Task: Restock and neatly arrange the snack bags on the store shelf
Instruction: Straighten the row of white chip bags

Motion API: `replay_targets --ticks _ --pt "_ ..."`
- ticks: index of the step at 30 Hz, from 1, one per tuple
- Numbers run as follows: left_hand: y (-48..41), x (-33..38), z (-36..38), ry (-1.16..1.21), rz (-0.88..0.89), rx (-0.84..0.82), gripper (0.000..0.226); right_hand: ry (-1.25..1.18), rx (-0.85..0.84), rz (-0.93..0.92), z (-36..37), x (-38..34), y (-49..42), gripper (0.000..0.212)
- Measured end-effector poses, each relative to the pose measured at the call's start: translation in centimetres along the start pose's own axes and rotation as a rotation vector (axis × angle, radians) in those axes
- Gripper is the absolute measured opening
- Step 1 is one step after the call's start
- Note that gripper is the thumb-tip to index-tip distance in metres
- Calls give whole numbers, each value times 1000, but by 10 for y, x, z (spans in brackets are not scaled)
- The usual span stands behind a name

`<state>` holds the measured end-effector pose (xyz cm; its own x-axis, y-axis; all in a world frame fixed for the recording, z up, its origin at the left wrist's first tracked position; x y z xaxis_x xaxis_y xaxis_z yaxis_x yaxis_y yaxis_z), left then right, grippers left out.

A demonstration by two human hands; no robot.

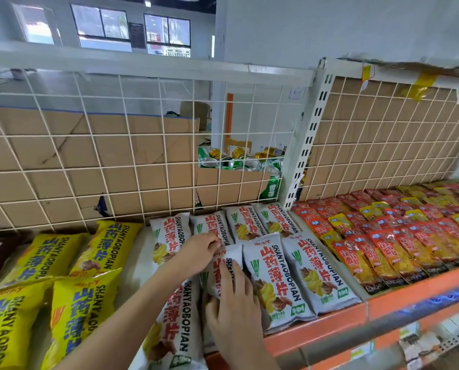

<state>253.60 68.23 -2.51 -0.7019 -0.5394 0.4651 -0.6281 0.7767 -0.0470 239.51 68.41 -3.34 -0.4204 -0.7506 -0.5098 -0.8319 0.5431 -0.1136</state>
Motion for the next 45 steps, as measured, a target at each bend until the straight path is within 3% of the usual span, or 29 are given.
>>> replay_targets --ticks 1,4,22,34,36,40,45 --pt "1 1 0 2 -3 -2 27 -5 3 -13 -1 -2 1 68" --pt "3 3 0 22 -5 -2 28 11 -88 -27 3 -1 3 77" --pt "-1 1 -1 -103 -121 30 16 19 -75 48 3 2 31 76" --pt "3 12 -13 23 -14 178 13 102 222 47 -3 10 37 96" --pt "4 9 -11 23 -34 175 12 109 247 12 -4 8 37 93" --pt "8 7 -5 -27 -65 194 17 174 238 -132 -3 -1 36 68" --pt "15 11 -13 -115 -22 252 15 147 121 -177 3 3 27 73"
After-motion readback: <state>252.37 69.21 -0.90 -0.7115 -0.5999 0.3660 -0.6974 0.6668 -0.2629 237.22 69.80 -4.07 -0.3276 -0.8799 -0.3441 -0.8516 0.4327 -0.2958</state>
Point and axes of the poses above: each hand's wrist, its own y-axis away from the middle knuckle, its own z-axis out of the palm, x = y × z, the point moved 8 cm from there along -y, towards the middle knuckle, and after that the axes turned 7 degrees about -y, right-handed, at the moved point
